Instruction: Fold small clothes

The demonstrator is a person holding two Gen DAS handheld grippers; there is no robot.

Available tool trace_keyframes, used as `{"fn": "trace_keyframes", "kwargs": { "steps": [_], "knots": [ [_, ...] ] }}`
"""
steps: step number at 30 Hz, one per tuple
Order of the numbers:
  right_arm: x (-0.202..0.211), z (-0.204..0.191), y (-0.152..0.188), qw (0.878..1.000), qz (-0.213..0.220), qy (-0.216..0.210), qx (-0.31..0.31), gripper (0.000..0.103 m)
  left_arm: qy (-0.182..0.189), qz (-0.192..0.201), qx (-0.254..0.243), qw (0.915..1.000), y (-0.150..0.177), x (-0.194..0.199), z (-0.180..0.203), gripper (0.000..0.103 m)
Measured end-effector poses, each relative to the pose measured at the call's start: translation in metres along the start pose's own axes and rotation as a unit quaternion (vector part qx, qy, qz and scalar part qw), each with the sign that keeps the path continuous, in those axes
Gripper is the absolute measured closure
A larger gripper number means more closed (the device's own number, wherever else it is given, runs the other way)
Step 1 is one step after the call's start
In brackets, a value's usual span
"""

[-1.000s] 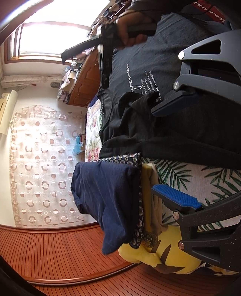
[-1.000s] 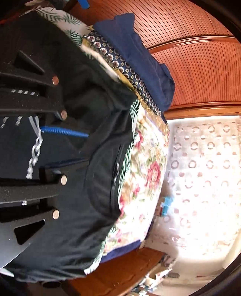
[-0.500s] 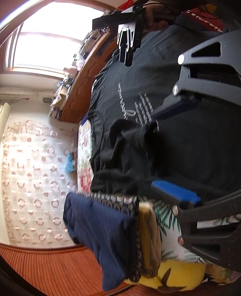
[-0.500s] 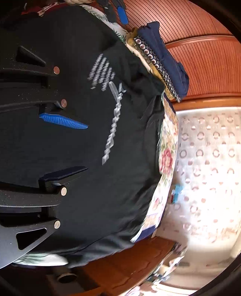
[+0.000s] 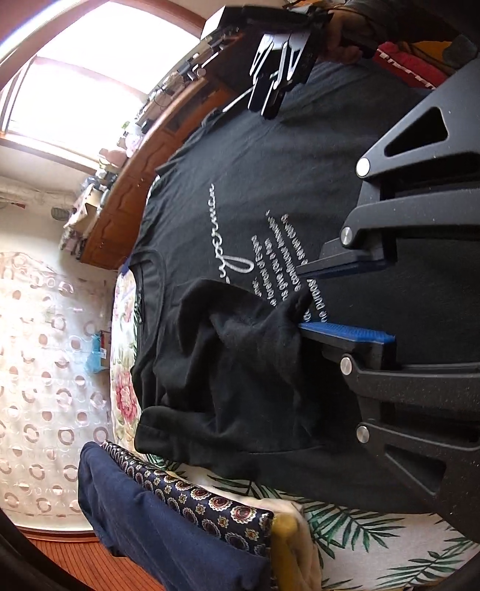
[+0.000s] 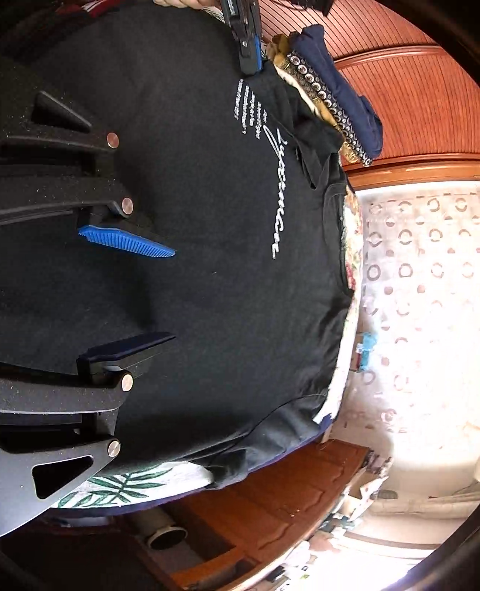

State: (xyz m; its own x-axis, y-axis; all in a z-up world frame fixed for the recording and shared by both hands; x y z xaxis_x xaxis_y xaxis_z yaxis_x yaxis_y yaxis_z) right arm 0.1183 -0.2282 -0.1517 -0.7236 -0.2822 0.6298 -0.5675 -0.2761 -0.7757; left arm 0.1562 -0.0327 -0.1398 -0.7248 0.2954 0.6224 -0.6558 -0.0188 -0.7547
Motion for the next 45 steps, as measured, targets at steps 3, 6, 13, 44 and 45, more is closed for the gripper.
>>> {"fn": "trace_keyframes", "kwargs": {
  "steps": [3, 6, 13, 44, 45],
  "knots": [
    [-0.002, 0.003, 0.002, 1.000, 0.003, 0.009, 0.008, 0.059, -0.013, -0.004, 0.003, 0.9999, -0.002, -0.006, -0.004, 0.078],
    [0.000, 0.001, 0.003, 1.000, 0.011, 0.016, 0.018, 0.059, -0.014, -0.002, 0.007, 0.9999, -0.002, -0.006, -0.006, 0.083],
    [0.006, 0.007, 0.005, 1.000, 0.015, 0.016, 0.003, 0.059, 0.032, 0.013, 0.039, 0.9986, -0.009, 0.014, 0.003, 0.096],
    [0.005, 0.013, 0.005, 1.000, -0.007, 0.006, 0.009, 0.059, -0.069, 0.007, -0.046, 0.9965, -0.016, -0.003, -0.013, 0.022],
    [0.004, 0.013, 0.005, 1.000, -0.007, 0.006, 0.008, 0.059, -0.071, 0.003, -0.045, 0.9965, -0.015, -0.008, -0.015, 0.022]
  ]
}}
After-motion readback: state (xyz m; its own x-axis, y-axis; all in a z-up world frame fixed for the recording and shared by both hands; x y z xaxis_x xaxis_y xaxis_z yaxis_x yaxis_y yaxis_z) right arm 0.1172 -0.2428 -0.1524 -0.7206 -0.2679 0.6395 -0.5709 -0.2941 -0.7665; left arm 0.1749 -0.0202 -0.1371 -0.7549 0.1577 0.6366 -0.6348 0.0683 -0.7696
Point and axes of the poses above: each gripper's, at about its wrist camera, not at the fingertips, and x roughly against the way its jaws point, z to its right, y to its underside, the point moved 6 cm from there along -x, roughly the way its jaws point, and after that the axes turned 9 degrees about z, right-handed, at the moved point
